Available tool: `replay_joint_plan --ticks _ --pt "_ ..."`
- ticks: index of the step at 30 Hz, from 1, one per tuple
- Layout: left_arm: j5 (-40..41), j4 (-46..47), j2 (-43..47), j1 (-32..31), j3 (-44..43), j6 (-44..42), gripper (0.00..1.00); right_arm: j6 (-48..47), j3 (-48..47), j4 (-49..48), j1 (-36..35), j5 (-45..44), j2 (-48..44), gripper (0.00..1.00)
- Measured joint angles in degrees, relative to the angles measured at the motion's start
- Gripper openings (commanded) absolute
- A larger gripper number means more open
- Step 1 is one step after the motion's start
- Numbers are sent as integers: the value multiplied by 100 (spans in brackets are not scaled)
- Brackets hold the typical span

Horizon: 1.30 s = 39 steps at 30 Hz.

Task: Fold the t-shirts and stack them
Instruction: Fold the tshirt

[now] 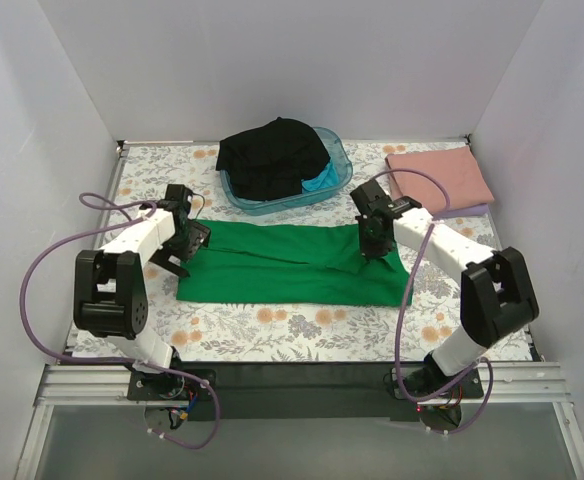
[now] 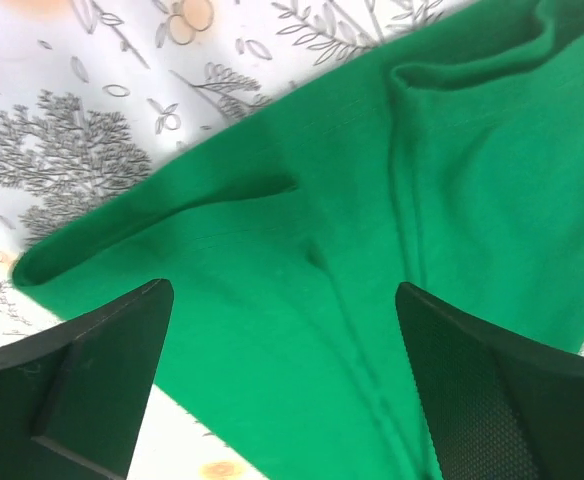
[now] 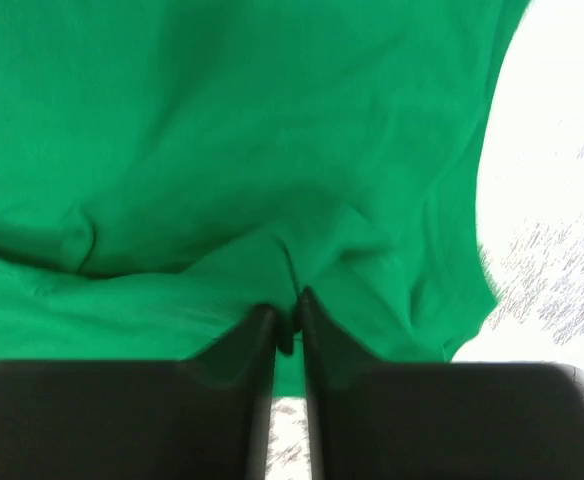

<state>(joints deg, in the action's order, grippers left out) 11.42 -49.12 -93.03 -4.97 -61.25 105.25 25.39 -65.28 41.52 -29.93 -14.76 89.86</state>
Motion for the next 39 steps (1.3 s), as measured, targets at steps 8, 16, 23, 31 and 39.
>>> replay_joint_plan --ticks 8,16,23,31,39 --pt "7 -22 105 26 -280 -127 97 -450 -616 -341 157 166 511 78" --pt "9 -9 1458 35 195 -225 98 -422 601 -1161 160 1685 -918 98" --pt "31 -155 2090 37 916 -448 98 -330 1062 -1904 146 2605 -459 98" --pt "11 -225 2190 37 1178 -562 98 -284 866 -2358 144 2955 396 98" --pt "-2 -234 2201 37 1178 -599 98 79 369 -3058 48 3171 846 98"
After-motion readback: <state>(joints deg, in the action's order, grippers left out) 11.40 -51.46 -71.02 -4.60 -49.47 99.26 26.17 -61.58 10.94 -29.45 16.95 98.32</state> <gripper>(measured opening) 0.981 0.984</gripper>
